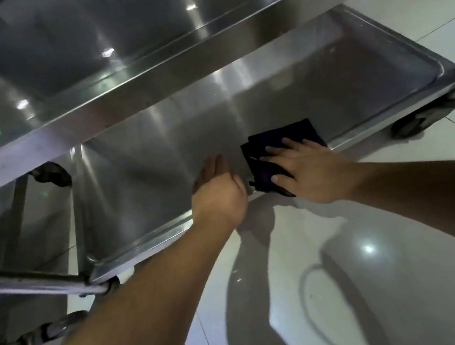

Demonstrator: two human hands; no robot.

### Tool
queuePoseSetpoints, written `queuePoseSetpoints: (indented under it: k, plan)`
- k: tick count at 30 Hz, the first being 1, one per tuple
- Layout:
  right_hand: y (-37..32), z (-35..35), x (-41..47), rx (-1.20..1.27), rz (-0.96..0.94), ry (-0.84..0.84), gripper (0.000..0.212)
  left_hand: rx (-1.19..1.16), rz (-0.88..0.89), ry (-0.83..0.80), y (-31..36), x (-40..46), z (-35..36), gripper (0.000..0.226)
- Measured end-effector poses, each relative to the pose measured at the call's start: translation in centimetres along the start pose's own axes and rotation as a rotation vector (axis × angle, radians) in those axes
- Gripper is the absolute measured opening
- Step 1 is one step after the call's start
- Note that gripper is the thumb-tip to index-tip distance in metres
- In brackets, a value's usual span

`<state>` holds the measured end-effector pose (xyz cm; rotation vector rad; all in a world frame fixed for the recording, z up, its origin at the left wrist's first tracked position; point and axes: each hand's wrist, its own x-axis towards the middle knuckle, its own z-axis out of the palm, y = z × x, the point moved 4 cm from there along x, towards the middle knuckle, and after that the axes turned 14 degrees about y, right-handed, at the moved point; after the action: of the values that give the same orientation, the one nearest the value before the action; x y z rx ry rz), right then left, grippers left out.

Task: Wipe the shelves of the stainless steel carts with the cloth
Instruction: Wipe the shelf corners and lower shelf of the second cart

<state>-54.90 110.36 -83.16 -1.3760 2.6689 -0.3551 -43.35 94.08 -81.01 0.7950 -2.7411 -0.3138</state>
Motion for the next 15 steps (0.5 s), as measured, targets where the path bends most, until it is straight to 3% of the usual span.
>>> queuePoseSetpoints:
  k: [4,8,12,15]
  plan:
    - [-0.3,-0.5,-0.6,0.025,-0.017,0.012,0.071,0.069,-0.040,-0.039,-1.9,0.7,2.8,0.057]
    - [3.3,-2.1,-0.7,0.015,0.016,0.027,0.061,0.072,-0.055,-0.045,-3.0,-0.1,4.2,0.060]
    - [13.2,-4.5,-1.3,-0.047,0.260,0.115,0.058,0.073,-0.064,-0.015,-3.0,-0.2,4.4,0.060]
    - [22.2,-7.2,-2.3,-0.112,0.544,0.159,0.063,0.093,-0.045,-0.025,-3.0,-0.2,4.4,0.063]
